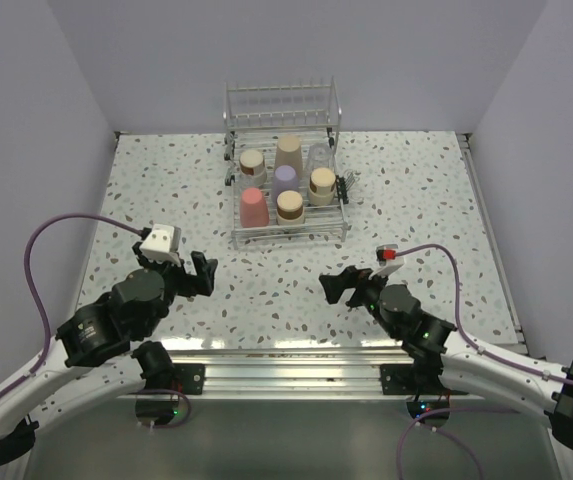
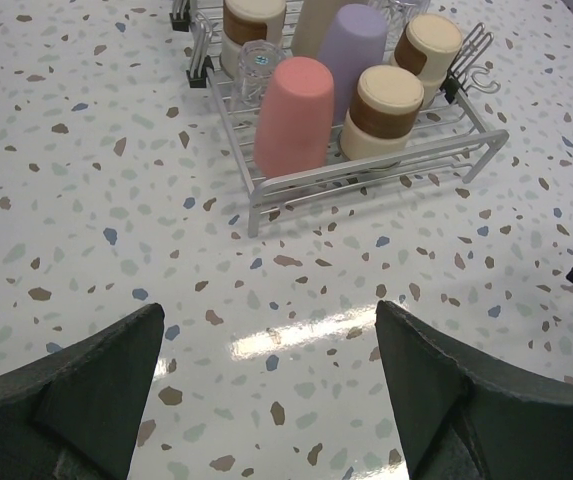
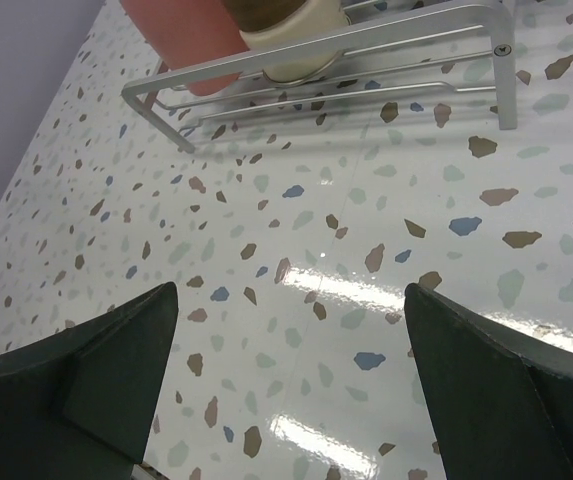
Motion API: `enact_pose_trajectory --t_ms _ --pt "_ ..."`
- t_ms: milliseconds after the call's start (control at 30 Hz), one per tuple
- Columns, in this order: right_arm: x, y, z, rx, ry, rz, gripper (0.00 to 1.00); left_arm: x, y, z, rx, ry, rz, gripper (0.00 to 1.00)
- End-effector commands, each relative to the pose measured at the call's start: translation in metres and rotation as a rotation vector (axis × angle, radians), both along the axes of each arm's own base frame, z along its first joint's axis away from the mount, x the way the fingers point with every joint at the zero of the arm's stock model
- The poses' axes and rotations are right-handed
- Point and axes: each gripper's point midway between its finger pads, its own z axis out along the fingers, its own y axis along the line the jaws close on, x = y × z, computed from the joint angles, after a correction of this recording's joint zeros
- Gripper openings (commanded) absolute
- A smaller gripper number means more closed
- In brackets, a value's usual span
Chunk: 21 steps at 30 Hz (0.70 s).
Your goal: Load the cups into the dish rack
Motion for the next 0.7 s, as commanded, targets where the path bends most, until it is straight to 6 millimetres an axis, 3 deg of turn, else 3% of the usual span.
enact_pose_trajectory --t_ms 0,167,233,333,367,433,467,533,567,600,633,667 --pt "0.002 0.006 0.027 0.091 -0.042 0.000 0.98 0.004 -0.003 0.006 -0.003 -0.025 -0.005 0.90" --pt "0.002 0.003 0.026 0.101 -0.043 -0.008 0.98 0.007 0.003 0.012 -0.026 -0.021 0.051 0.87" --pt "0.002 0.004 0.027 0.101 -0.043 -0.007 0.98 0.008 0.008 0.014 -0.116 -0.003 0.137 0.86" --pt "0.003 0.004 0.027 0.100 -0.042 -0.010 0.98 0.018 0.002 0.014 -0.214 -0.038 0.181 0.87" --pt "0.002 0.004 0.026 0.098 -0.041 -0.010 0.98 0.023 0.000 -0.002 -0.194 -0.032 0.205 0.88" --pt "0.002 0.002 0.025 0.099 -0.041 -0.015 0.98 0.035 0.007 -0.008 -0.207 -0.078 0.306 0.87" --pt "0.001 0.002 0.025 0.099 -0.041 -0.012 0.98 0.040 0.009 -0.031 -0.142 -0.070 0.340 0.87" --pt "0.001 0.002 0.025 0.101 -0.040 -0.012 0.98 0.052 0.015 -0.032 -0.099 -0.155 0.413 0.88" --pt "0.002 0.002 0.025 0.099 -0.041 -0.012 0.98 0.055 0.016 -0.057 -0.012 -0.156 0.422 0.89" --pt "0.002 0.003 0.026 0.098 -0.039 -0.010 0.98 0.062 0.014 -0.042 -0.018 -0.235 0.425 0.89" --pt "0.002 0.003 0.023 0.086 -0.032 -0.010 0.98 0.065 0.014 -0.046 0.019 -0.264 0.424 0.89" --pt "0.003 0.003 0.026 0.083 -0.036 -0.012 0.98 0.066 0.015 -0.071 0.115 -0.266 0.397 0.91"
